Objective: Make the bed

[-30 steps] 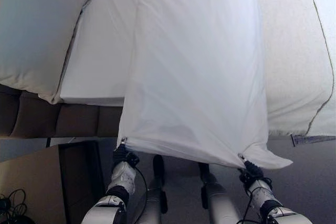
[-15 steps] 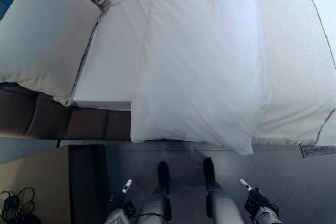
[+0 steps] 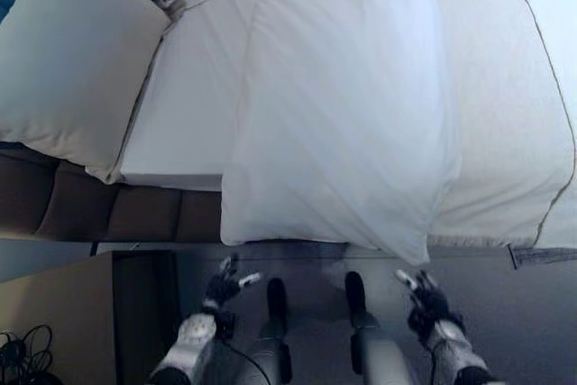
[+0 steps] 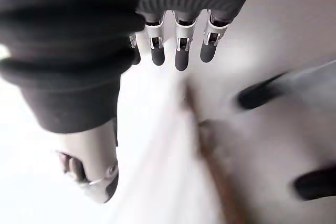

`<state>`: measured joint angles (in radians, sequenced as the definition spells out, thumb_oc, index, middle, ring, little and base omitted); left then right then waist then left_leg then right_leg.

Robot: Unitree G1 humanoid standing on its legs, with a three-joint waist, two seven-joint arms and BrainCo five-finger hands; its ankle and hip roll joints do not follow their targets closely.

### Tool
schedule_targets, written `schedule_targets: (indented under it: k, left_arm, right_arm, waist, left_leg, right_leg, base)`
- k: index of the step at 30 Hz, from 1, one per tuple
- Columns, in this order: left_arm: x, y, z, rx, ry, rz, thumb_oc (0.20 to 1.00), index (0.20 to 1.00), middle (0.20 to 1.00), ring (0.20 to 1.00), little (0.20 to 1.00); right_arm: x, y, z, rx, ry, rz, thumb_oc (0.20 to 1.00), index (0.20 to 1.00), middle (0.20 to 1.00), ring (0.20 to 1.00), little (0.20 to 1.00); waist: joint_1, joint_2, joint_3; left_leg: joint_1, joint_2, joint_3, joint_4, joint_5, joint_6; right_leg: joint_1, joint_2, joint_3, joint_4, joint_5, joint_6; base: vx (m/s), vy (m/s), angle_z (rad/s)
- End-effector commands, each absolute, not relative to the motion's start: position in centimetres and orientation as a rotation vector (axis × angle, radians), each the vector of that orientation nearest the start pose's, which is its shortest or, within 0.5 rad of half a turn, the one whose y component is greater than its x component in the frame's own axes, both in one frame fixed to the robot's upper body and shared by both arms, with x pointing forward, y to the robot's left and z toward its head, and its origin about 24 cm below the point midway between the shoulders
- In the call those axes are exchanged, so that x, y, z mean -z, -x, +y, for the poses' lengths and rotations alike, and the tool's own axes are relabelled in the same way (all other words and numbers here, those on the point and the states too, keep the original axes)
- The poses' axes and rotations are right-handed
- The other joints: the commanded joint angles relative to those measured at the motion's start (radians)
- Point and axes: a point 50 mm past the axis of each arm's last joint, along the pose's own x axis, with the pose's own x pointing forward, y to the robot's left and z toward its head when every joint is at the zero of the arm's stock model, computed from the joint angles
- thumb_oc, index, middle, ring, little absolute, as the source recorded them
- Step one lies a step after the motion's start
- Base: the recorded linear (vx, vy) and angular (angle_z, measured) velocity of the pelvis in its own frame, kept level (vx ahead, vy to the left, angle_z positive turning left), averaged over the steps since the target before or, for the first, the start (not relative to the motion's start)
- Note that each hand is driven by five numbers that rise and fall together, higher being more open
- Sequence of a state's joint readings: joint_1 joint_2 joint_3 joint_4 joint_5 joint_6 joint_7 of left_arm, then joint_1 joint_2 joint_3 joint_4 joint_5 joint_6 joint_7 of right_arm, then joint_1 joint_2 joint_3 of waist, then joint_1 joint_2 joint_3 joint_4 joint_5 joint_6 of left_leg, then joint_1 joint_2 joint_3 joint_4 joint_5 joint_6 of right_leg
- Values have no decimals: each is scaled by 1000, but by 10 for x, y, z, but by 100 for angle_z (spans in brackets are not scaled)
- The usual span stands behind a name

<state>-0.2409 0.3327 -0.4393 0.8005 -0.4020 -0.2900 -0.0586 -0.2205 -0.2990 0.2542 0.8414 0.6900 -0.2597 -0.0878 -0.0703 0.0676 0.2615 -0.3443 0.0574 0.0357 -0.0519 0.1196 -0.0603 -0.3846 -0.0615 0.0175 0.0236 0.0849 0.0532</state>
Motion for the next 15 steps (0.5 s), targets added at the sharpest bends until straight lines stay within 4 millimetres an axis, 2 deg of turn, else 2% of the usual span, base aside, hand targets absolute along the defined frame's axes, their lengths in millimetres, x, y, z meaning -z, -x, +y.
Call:
schedule_targets:
  k: [1, 2, 3, 4, 7, 8, 10, 11, 12, 14, 15]
  left_arm:
    - [24, -287, 157, 418, -64, 249, 1000, 1000, 1000, 1000, 1000]
    - [24, -287, 157, 418, -64, 249, 1000, 1000, 1000, 1000, 1000]
    - [6, -301, 149, 507, -77, 202, 1000, 1000, 1000, 1000, 1000]
    - [6, -301, 149, 507, -77, 202, 1000, 1000, 1000, 1000, 1000]
    - [-23, -322, 131, 675, -123, 166, 1000, 1000, 1000, 1000, 1000]
    - [-44, -335, 117, 748, -147, 117, 1000, 1000, 1000, 1000, 1000]
    - [-50, -339, 114, 759, -151, 110, 1000, 1000, 1000, 1000, 1000]
    - [-72, -350, 108, 796, -192, 57, 1000, 1000, 1000, 1000, 1000]
    - [-72, -350, 108, 796, -192, 57, 1000, 1000, 1000, 1000, 1000]
    - [-96, -362, 99, 865, -224, 28, 1000, 1000, 1000, 1000, 1000]
    - [-96, -362, 99, 865, -224, 28, 1000, 1000, 1000, 1000, 1000]
  right_arm:
    - [27, -284, -196, 9, -207, 242, 1000, 1000, 1000, 1000, 1000]
    - [27, -284, -196, 9, -207, 242, 1000, 1000, 1000, 1000, 1000]
    - [8, -299, -186, -114, -214, 180, 1000, 1000, 1000, 1000, 1000]
    - [7, -299, -186, -114, -214, 180, 1000, 1000, 1000, 1000, 1000]
    - [-15, -316, -172, -310, -203, 156, 1000, 1000, 1000, 1000, 1000]
    - [-27, -326, -158, -416, -195, 155, 1000, 1000, 1000, 1000, 1000]
    - [-33, -330, -152, -441, -201, 143, 1000, 1000, 1000, 1000, 1000]
    - [-47, -340, -145, -480, -209, 115, 1000, 1000, 1000, 1000, 1000]
    - [-48, -340, -145, -481, -209, 115, 1000, 1000, 1000, 1000, 1000]
    - [-69, -353, -134, -593, -240, 105, 1000, 1000, 1000, 1000, 1000]
    - [-69, -353, -134, -593, -240, 104, 1000, 1000, 1000, 1000, 1000]
  waist:
    - [-11, -59, 17]
    - [-11, -59, 17]
    - [-13, -64, 31]
    - [-13, -64, 31]
    - [-20, -68, 60]
    - [-22, -67, 73]
    - [-23, -66, 75]
    - [-25, -63, 86]
    - [-25, -63, 85]
    - [-27, -63, 98]
    - [-27, -63, 97]
  left_leg:
    - [-74, 32, -7, 69, 0, -42]
    - [-75, 32, -7, 70, -1, -42]
    - [-98, 31, -7, 86, -2, -43]
    - [-99, 31, -7, 87, -3, -43]
    - [-158, 28, -14, 146, -11, -46]
    - [-195, 24, -17, 175, -14, -47]
    - [-216, 24, -18, 187, -17, -47]
    - [-256, 24, -15, 218, -21, -48]
    - [-258, 25, -15, 220, -22, -48]
    - [-324, 22, -20, 276, -34, -50]
    - [-327, 22, -20, 277, -34, -50]
  right_leg:
    - [-41, -100, 94, 12, 25, 106]
    - [-41, -100, 95, 13, 25, 106]
    - [-65, -95, 101, 23, 27, 104]
    - [-65, -95, 101, 24, 27, 104]
    - [-114, -88, 106, 61, 24, 100]
    - [-155, -84, 113, 88, 25, 98]
    - [-177, -82, 115, 98, 25, 98]
    - [-220, -78, 118, 121, 26, 99]
    - [-222, -78, 118, 122, 26, 99]
    - [-290, -72, 124, 175, 20, 102]
    - [-292, -71, 124, 177, 20, 102]
  base:
    - [-61, 3, -7]
    - [-98, 2, -4]
    - [-56, 0, -3]
    - [-97, 0, -5]
    - [-102, -5, -4]
    - [-114, 0, 5]
    - [-81, 1, 3]
    - [-53, 4, -1]
    - [-81, 6, -1]
    - [-75, 5, -4]
    - [-72, -2, -2]
